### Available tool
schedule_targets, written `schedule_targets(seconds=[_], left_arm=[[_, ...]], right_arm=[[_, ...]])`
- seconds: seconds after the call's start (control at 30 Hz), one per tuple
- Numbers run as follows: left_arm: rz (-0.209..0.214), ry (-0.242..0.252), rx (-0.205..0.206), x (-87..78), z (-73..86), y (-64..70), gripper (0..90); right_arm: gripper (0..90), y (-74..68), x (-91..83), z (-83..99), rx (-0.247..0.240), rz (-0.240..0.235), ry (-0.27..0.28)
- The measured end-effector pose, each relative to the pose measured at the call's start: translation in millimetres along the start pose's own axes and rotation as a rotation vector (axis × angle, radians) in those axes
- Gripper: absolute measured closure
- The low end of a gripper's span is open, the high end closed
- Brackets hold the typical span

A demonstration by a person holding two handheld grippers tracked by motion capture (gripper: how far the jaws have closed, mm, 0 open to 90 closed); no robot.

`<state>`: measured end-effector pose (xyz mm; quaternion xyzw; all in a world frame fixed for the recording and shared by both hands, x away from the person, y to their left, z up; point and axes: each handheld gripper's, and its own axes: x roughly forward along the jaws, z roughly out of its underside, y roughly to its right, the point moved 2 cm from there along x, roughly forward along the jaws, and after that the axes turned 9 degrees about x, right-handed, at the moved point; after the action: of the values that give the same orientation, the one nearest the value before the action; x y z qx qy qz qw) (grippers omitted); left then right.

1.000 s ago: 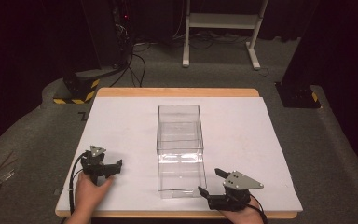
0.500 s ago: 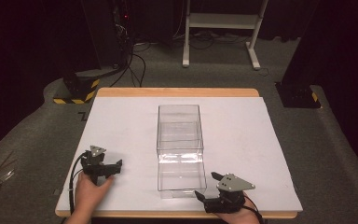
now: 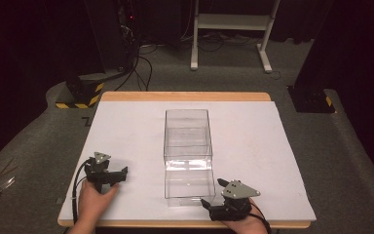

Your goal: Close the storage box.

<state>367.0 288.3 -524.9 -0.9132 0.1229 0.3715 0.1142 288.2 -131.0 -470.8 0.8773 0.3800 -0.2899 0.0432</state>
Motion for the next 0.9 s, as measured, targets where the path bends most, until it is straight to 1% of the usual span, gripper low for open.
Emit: schedule_targets(seconds=[0.17,0.47,0.63,0.7,0.9], left_arm=[[0.000,0.000,0.000,0.0,0.0,0.0,0.5],[0.001,0.000,-0.001,0.0,0.0,0.0,0.4],[0.001,0.000,-0.002,0.1,-0.1,0.0,0.4],[0.001,0.000,-0.002,0.1,-0.1,0.0,0.4],[0.001,0.000,-0.002,0.0,-0.1,0.0,0.5]], right_arm=[[14.4,-0.4,1.1,-2.7,-0.010,0.013,0.005],[14.4,5.2,4.3,-7.5,0.011,0.037,0.021],[14.3,8.0,7.0,-10.3,0.011,0.048,0.026],[14.3,8.7,8.9,-11.4,0.020,0.045,0.030],[14.3,9.8,12.0,-13.5,0.015,0.058,0.017]])
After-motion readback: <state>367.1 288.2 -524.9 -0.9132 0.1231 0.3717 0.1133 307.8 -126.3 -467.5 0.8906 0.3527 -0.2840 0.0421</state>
